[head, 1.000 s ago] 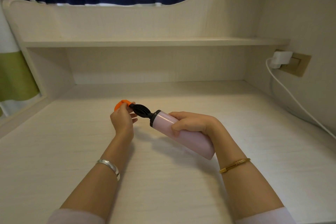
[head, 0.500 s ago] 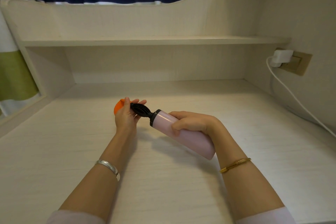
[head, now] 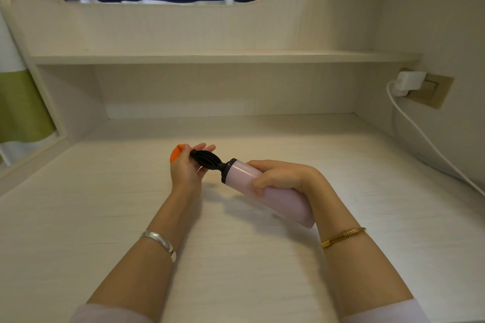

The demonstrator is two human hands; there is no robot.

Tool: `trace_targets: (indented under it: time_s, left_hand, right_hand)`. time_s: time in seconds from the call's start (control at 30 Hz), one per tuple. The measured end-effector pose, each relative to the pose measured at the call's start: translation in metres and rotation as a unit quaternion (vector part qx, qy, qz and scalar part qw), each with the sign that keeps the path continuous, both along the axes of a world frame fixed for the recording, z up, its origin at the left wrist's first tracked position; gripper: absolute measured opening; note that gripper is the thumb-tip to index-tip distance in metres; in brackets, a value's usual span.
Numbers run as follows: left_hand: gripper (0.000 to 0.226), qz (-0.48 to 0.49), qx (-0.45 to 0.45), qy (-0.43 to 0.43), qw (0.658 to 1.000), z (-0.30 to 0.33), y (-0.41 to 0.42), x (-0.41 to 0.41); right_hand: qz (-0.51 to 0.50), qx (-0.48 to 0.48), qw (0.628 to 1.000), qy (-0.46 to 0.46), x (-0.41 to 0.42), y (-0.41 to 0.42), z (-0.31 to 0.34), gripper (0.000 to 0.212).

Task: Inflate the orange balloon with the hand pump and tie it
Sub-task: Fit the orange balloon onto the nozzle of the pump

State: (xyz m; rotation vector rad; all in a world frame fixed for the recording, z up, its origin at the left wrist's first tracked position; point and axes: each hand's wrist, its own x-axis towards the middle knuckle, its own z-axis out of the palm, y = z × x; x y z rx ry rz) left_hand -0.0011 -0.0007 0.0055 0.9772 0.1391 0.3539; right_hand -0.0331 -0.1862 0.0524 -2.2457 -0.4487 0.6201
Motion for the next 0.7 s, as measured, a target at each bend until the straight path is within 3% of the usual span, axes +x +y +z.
trace_targets:
  time_s: [0.1, 0.3, 0.5, 0.7]
  left_hand:
    - [0.013, -0.031, -0.055, 0.023, 0.998, -0.003, 0.006, 0.002]
    - [0.047, -0.017, -0.086, 0.013, 0.996, -0.007, 0.012, 0.006]
    - [0.028, 0.051, -0.060, 0.041, 0.996, -0.007, 0.011, 0.006]
    - [0.026, 0.096, -0.048, 0.046, 0.993, -0.006, 0.010, 0.006]
  right_hand:
    - [-0.003, -0.008, 1.000, 0.002, 0.000, 0.000, -0.001, 0.057]
    - [0.002, -0.015, 1.000, -0.005, 0.000, -0.002, 0.002, 0.060]
    - [0.003, -0.022, 1.000, -0.001, -0.002, -0.002, 0.004, 0.062]
    - [0.001, -0.026, 1.000, 0.003, -0.004, -0.003, 0.004, 0.063]
